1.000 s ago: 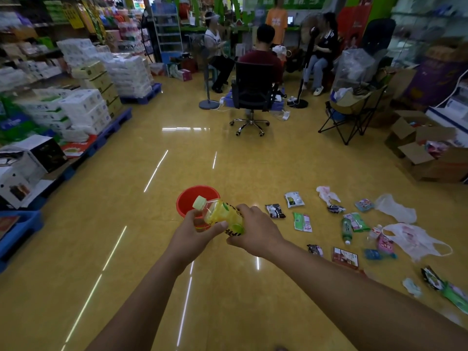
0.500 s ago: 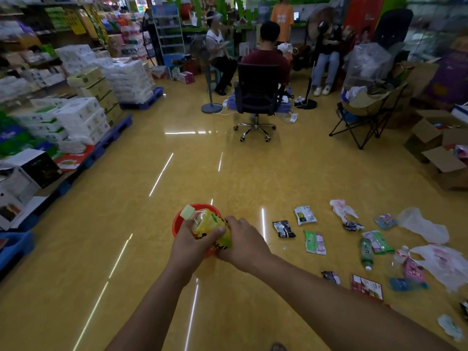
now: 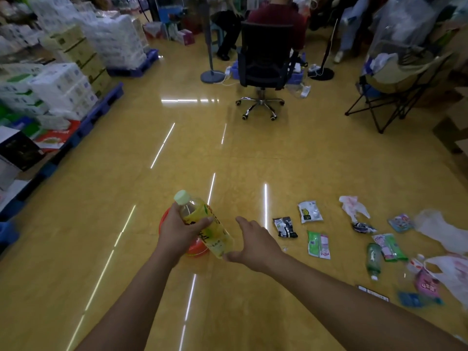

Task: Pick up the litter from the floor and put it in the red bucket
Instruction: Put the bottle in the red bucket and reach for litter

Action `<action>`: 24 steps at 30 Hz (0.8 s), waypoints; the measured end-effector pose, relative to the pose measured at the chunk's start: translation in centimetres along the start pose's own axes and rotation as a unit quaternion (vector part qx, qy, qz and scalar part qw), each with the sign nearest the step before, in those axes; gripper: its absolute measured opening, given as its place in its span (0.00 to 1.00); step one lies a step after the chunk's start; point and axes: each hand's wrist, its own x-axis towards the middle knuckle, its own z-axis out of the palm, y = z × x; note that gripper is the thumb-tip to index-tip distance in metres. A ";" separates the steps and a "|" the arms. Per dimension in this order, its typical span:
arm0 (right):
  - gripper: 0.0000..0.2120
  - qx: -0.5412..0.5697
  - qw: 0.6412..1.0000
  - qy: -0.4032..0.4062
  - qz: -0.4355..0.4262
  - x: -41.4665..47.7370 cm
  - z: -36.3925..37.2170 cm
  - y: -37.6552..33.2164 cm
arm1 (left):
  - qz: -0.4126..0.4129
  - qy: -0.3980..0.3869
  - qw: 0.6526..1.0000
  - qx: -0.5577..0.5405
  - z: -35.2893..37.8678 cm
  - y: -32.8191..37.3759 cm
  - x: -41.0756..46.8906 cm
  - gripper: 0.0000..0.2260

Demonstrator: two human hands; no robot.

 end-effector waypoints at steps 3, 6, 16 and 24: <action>0.49 -0.011 1.000 -0.016 0.018 2.3 0.1 1.4 | -0.003 0.013 0.999 0.038 -0.5 -1.5 3.8 0.27; 0.49 -0.016 0.999 -0.030 0.031 4.5 0.5 2.5 | -0.012 0.022 0.998 0.059 -1.0 -3.2 7.3 0.28; 0.45 -0.032 0.994 -0.044 0.095 13.1 2.9 5.2 | -0.073 0.018 0.996 0.043 -1.6 -11.4 19.7 0.32; 0.43 0.001 0.987 -0.051 0.150 22.2 8.3 8.9 | -0.131 0.033 0.989 0.067 -1.1 -22.6 30.0 0.31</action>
